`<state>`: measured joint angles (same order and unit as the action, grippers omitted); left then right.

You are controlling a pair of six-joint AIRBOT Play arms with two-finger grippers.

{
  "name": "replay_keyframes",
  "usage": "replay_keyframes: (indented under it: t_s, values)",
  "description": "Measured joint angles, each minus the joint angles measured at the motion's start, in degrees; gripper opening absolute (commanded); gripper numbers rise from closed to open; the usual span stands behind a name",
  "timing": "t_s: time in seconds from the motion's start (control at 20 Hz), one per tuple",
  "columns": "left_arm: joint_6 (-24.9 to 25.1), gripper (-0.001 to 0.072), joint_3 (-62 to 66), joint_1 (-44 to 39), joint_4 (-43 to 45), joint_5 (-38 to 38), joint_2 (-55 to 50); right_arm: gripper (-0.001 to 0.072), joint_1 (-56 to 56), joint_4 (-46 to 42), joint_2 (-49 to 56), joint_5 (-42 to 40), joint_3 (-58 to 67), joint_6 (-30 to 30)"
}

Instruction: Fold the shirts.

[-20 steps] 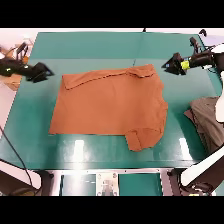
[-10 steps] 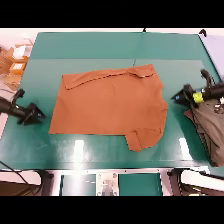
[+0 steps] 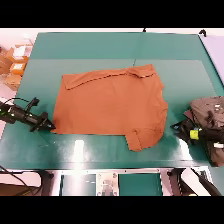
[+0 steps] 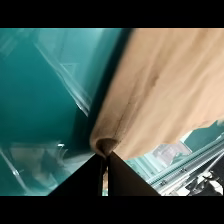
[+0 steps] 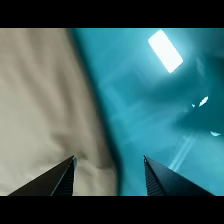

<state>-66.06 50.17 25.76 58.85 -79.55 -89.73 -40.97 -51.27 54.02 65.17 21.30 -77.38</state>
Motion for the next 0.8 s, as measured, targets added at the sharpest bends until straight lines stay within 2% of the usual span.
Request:
replay_keyframes:
  t_s: [0.2, 0.25, 0.35, 0.4, 0.6, 0.8]
  values:
    - [0.46, 0.0026, -0.48, -0.59, -0.35, -0.31, 0.13, 0.0482, 4.07, 6.75, 5.22, -4.11, -4.0, 4.0]
    - [0.55, 0.0025, -0.52, -0.63, -0.44, -0.33, 0.15, 0.0375, 5.35, 9.38, 7.15, -5.27, -4.35, 5.68]
    - [0.68, 0.0025, -0.42, -0.72, -0.55, -0.37, 0.2, 0.0113, 7.54, 13.09, 10.71, -7.72, -4.31, 8.87]
    - [0.87, 0.0025, -0.22, -0.81, -0.52, -0.35, 0.35, 0.002, 8.46, 14.38, 12.0, -8.55, -3.98, 10.21]
    - [2.1, 0.0025, 3.74, -0.81, -4.42, -1.77, 4.72, 0.0018, 9.97, 16.48, 11.98, -7.04, 1.33, 13.09]
    - [3.08, 0.0025, 16.57, -0.81, -14.27, -4.28, 16.57, 0.0018, 9.57, 19.93, 4.5, -1.09, 20.2, 10.67]
